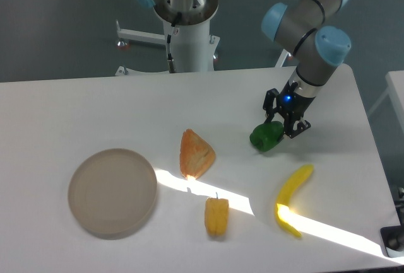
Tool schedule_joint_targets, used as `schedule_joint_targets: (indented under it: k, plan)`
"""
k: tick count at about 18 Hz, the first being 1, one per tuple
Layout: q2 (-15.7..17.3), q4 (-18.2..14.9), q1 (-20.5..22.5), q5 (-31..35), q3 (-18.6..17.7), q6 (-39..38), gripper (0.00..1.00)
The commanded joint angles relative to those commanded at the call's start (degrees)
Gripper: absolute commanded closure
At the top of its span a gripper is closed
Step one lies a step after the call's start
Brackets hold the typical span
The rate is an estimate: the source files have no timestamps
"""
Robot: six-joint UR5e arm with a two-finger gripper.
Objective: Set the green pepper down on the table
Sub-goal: 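Lower the green pepper onto the table and open the gripper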
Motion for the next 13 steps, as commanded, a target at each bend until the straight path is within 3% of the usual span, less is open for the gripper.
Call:
schedule_joint_targets:
  k: [5,8,9,13]
  plan:
    - [-0.2,0.0,0.0,0.0,0.1,0.0,0.65]
    - [-0.2,0.1,0.1,0.0,0.2,0.0,0.59]
    - [-0.2,0.1,0.1,0.0,0.3,0.1,0.55]
    - [-0.2,0.1,0.1,0.1,0.9,-0.1,0.16]
